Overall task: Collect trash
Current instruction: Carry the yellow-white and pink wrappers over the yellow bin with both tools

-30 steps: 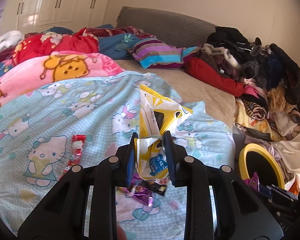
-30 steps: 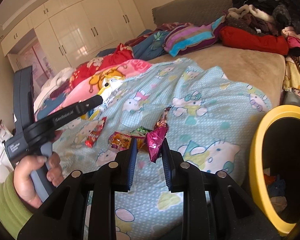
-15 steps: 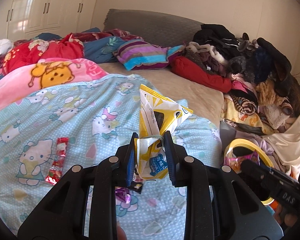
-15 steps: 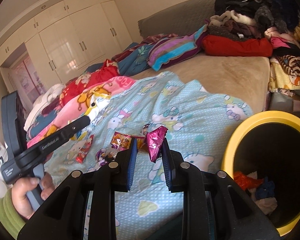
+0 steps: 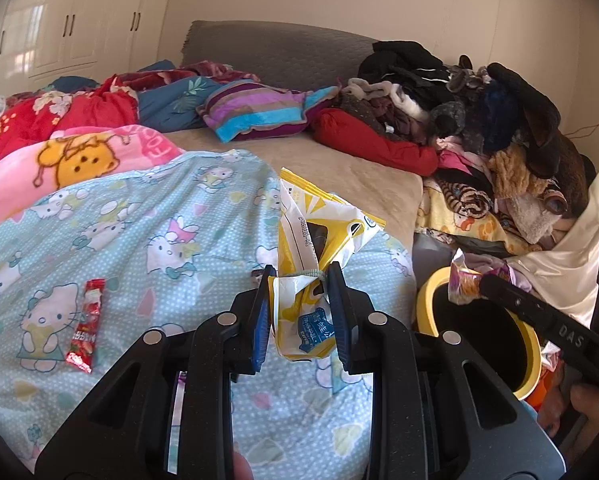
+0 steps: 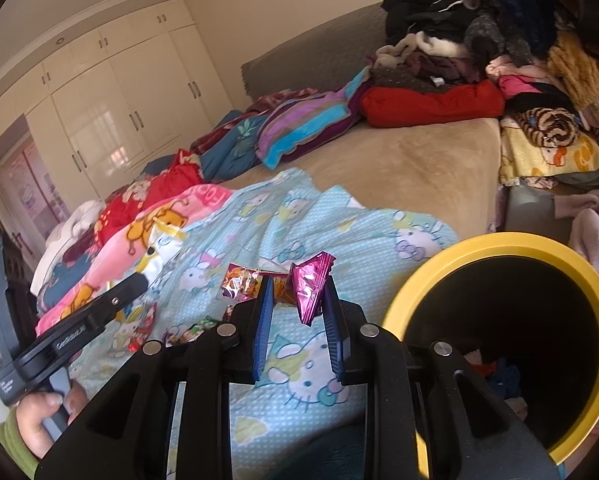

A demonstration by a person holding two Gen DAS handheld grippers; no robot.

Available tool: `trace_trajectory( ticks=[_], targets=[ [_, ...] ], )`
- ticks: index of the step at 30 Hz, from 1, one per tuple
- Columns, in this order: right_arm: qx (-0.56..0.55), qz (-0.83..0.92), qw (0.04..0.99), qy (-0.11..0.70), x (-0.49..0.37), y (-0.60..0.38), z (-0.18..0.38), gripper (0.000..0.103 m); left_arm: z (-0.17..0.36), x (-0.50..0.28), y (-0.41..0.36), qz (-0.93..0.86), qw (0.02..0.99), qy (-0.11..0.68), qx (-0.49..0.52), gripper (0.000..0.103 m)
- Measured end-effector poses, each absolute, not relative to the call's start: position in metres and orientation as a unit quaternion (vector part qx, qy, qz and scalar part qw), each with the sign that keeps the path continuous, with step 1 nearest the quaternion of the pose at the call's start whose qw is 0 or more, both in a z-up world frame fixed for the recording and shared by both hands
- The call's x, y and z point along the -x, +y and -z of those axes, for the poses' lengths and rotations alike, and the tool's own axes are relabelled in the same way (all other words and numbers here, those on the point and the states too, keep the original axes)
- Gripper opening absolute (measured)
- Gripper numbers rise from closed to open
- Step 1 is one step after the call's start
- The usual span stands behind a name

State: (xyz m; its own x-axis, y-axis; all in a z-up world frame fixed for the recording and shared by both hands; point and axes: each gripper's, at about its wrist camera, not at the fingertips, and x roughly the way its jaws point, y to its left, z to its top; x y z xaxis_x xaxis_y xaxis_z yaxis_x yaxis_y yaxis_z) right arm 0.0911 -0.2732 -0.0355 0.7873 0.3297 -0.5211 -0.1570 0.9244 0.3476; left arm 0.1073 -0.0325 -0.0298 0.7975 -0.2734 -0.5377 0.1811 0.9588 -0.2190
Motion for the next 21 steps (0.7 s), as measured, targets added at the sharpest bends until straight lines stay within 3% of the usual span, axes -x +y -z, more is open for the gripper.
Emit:
trace_trajectory(
  ticks=[21],
  targets=[
    [-0.187, -0.053, 0.94, 0.282, -0.087, -0.343, 0.033, 0.023, 0.026, -0.096, -0.085, 0.178, 0.938, 0.294, 0.045, 0.02]
  ],
)
